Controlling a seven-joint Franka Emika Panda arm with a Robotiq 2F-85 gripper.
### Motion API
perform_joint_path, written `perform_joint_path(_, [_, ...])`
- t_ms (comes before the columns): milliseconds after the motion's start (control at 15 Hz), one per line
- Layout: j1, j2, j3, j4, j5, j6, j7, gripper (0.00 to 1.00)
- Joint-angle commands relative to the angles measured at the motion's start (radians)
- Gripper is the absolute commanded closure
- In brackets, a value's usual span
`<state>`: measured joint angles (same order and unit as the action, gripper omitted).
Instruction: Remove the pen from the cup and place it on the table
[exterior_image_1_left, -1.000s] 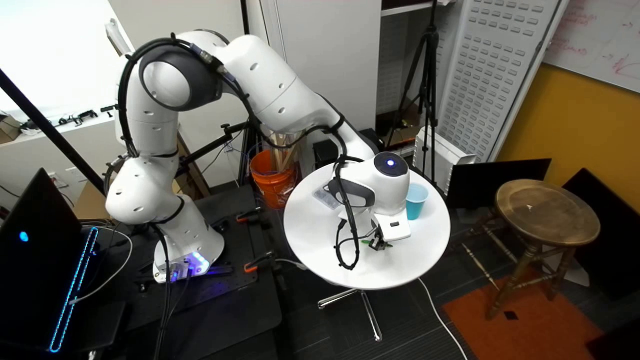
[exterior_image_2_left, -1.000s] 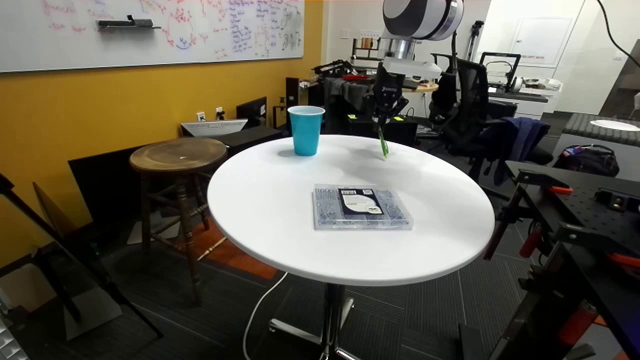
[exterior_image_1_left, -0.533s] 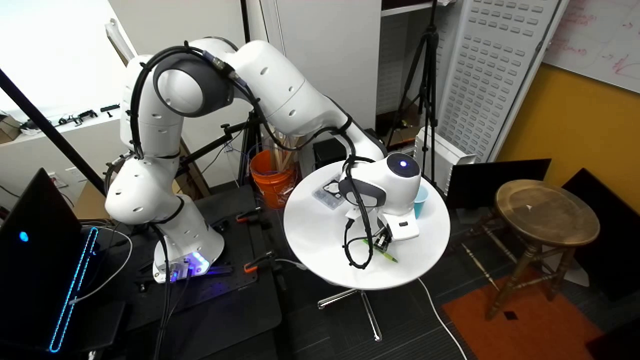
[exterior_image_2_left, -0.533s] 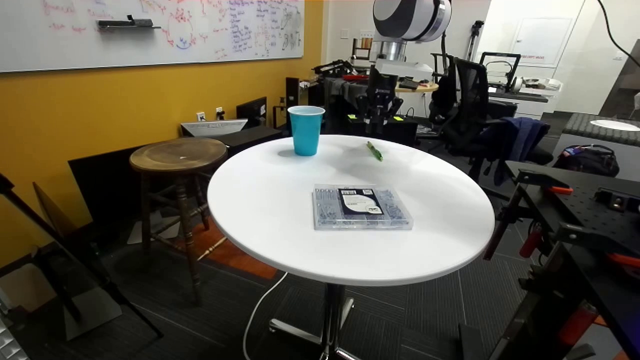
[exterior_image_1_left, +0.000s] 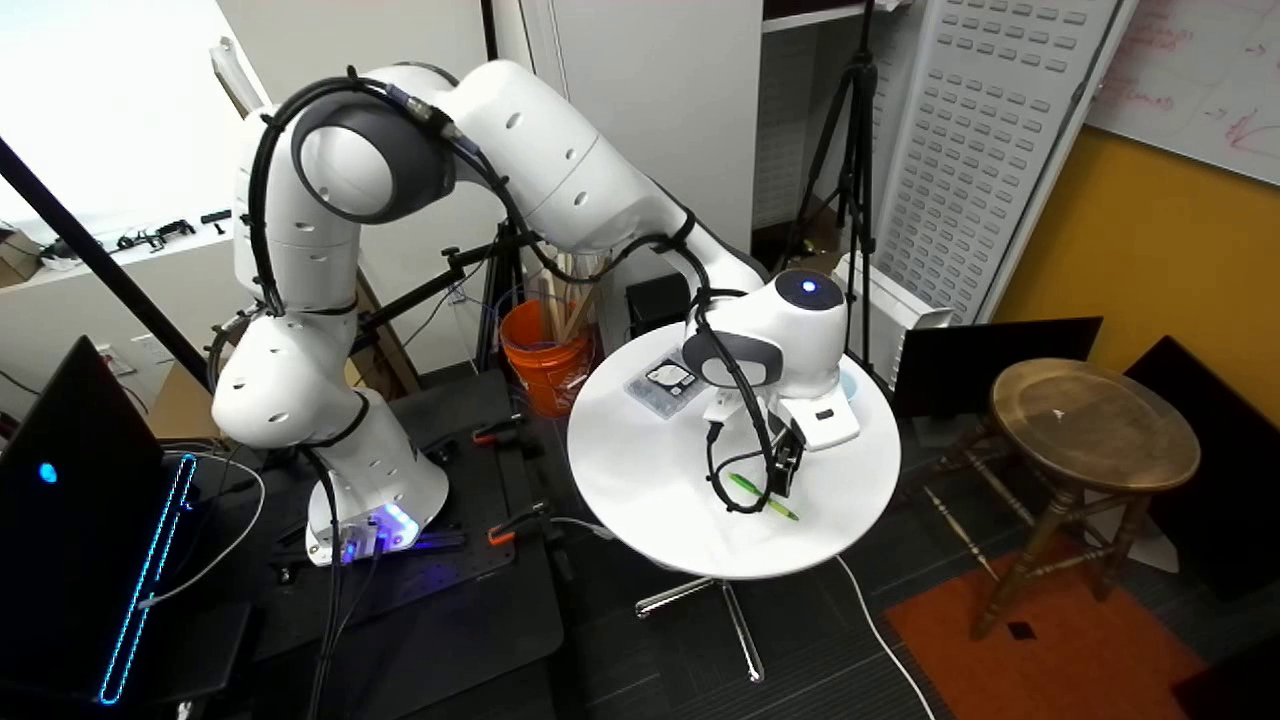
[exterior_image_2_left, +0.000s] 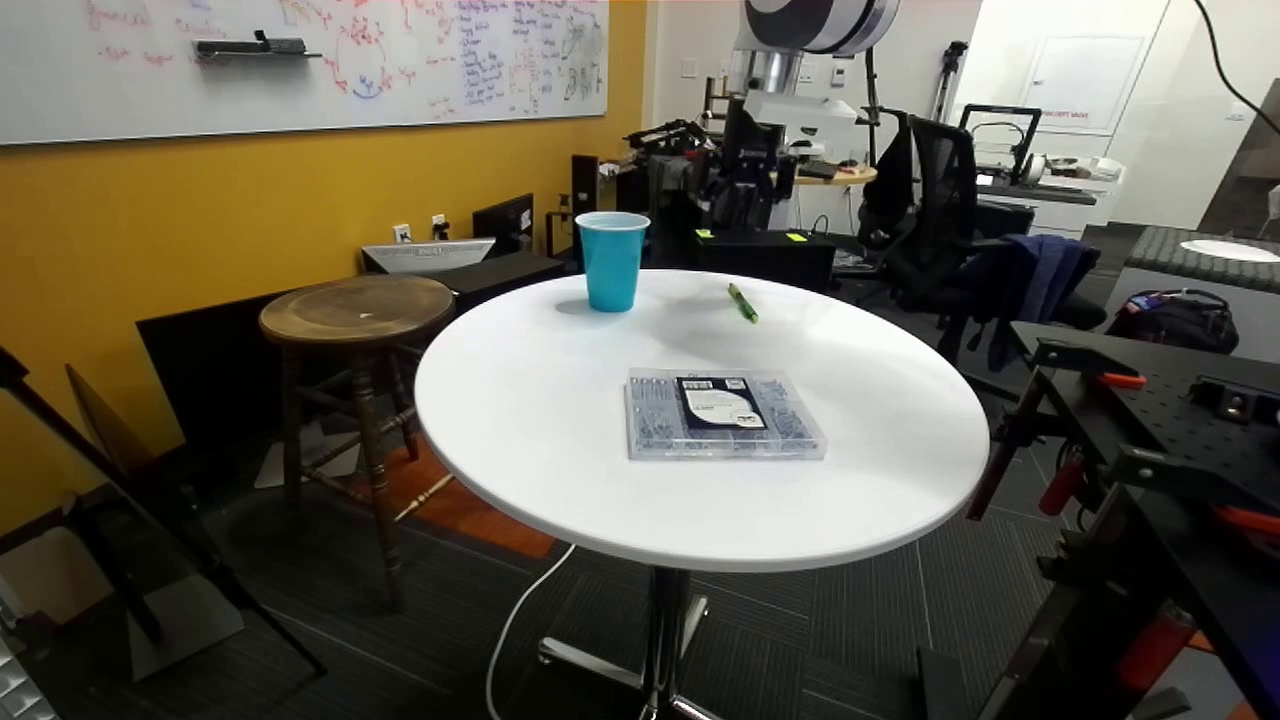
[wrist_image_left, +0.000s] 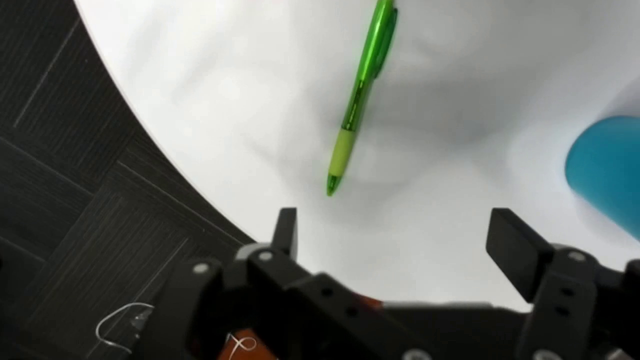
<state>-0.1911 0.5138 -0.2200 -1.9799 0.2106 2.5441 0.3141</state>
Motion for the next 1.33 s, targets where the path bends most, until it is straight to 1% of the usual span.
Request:
perform_joint_path(0, [0.040, -0.099, -0.020, -0.066, -0.069, 0.069, 0.001, 0.00])
perform_joint_path(267, [0.055, -0.138, -0.005, -0.062, -0.098, 0.122, -0.002, 0.00])
perform_joint_path(533, [0.072, -0.129, 0.027, -0.030, -0.088, 0.146, -0.016, 0.00])
perform_joint_path(867, [0.087, -0.084, 0.058, 0.026, -0.088, 0.136, -0.021, 0.00])
perform_joint_path(1267, [0.090, 0.005, 0.057, 0.116, -0.091, 0.116, -0.018, 0.00])
